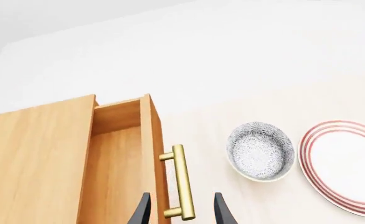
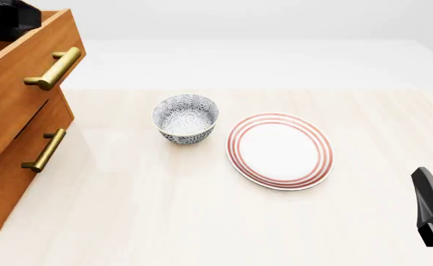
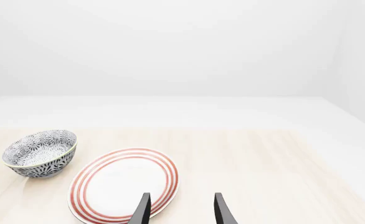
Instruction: Open the top drawer of the cabinet.
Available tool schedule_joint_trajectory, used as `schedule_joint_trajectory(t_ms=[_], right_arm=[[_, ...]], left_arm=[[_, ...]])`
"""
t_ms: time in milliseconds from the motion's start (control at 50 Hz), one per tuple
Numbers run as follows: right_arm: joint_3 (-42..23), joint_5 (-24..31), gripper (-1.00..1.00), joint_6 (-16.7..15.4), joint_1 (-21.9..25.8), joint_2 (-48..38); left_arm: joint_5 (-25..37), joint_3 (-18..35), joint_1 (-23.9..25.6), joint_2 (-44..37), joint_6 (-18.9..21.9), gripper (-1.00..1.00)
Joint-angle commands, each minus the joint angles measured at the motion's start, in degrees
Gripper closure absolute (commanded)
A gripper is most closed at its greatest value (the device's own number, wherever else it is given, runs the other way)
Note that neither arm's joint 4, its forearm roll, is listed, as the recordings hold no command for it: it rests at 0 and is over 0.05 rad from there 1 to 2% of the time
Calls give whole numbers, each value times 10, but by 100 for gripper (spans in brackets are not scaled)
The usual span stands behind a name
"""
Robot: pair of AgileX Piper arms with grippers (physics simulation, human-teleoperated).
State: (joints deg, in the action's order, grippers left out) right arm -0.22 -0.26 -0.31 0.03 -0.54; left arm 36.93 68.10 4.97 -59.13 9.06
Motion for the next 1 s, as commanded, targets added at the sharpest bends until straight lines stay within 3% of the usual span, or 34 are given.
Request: schedule_joint_trajectory(t_ms=[20, 280, 1000], right_arm=[[0, 1, -100, 1, 0, 1], [0, 1, -100, 1, 0, 1], [0, 1, -100, 1, 0, 1]], left_arm=[[16, 21, -16, -22, -31, -100], [20, 21, -41, -20, -57, -100], [-39, -26, -39, -33, -106, -100]])
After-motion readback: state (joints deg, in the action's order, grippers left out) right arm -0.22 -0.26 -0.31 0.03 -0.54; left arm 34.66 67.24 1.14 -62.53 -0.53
